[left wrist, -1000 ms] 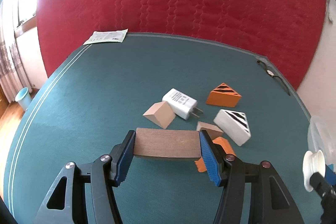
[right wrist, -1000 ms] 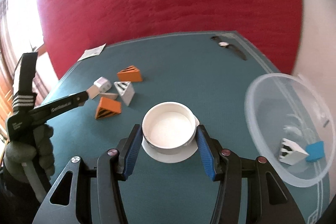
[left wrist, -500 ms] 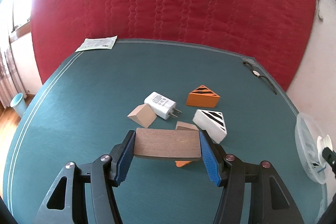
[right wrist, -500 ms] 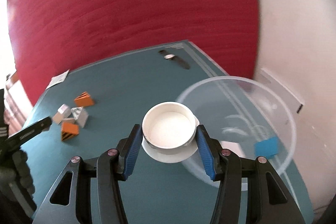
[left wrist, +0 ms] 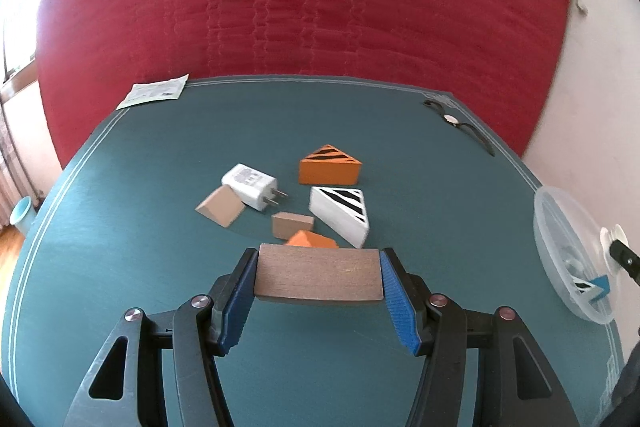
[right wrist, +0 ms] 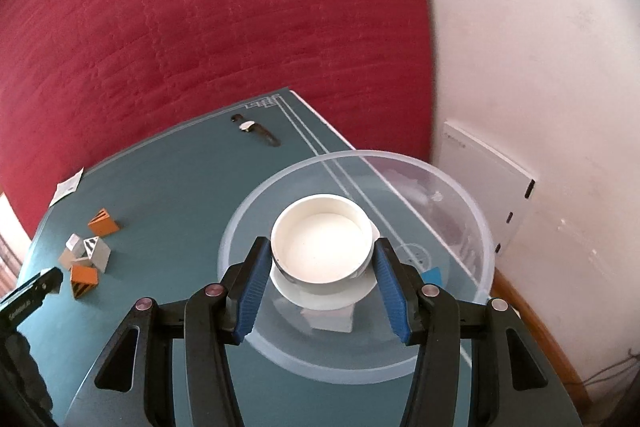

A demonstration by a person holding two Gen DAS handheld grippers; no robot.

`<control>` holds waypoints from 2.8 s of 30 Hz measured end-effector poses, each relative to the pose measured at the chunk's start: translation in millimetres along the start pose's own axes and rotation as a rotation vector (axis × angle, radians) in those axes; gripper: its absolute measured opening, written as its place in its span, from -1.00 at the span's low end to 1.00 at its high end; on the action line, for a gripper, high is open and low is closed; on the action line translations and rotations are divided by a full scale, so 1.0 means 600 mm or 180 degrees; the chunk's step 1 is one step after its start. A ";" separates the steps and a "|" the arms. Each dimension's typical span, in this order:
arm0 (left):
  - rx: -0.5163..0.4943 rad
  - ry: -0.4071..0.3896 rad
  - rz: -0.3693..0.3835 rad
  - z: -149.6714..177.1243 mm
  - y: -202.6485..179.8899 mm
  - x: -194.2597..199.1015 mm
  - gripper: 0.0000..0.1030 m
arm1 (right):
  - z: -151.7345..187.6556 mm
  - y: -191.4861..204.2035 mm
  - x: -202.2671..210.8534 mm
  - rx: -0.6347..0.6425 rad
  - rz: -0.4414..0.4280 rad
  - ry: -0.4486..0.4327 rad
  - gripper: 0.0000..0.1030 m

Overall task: Organize rigid objects
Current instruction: 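Carry the white cup into the clear bowl with the right gripper while left holds tan block, then open the right gripper on the cup while the left lowers the tan block into the bowl, then withdraw both grippers from the bowl toward the remaining blocks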

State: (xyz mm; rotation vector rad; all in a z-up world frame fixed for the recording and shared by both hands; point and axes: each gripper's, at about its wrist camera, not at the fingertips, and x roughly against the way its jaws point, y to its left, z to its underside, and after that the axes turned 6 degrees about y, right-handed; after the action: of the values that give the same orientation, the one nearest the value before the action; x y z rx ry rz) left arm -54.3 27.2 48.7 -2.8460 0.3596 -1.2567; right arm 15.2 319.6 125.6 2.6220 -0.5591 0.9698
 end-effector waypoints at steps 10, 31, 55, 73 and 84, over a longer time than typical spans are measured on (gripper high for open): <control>-0.0012 0.0077 0.0078 0.006 -0.034 0.008 0.21 | 0.000 -0.031 -0.026 -0.0119 -0.0058 0.0049 0.14; -0.0823 0.0139 0.0453 0.001 -0.262 0.008 0.22 | 0.050 -0.082 0.010 0.0253 0.0347 -0.0311 0.14; -0.1413 0.0084 0.0893 0.007 -0.434 -0.002 0.74 | 0.043 -0.161 0.023 -0.0188 0.0434 -0.0375 0.26; -0.1147 0.0098 0.0607 0.010 -0.378 -0.011 0.88 | 0.051 -0.145 0.022 -0.0056 0.0470 -0.0393 0.28; -0.0821 0.0168 0.0414 0.004 -0.307 -0.024 0.89 | 0.062 -0.108 0.028 0.0153 0.0526 -0.0453 0.28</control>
State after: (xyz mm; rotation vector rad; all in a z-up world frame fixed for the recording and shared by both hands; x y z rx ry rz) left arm -24.1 209.2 55.1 -2.9383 0.7471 -1.3525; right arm 76.7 358.0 100.7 2.7381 -0.8074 0.8563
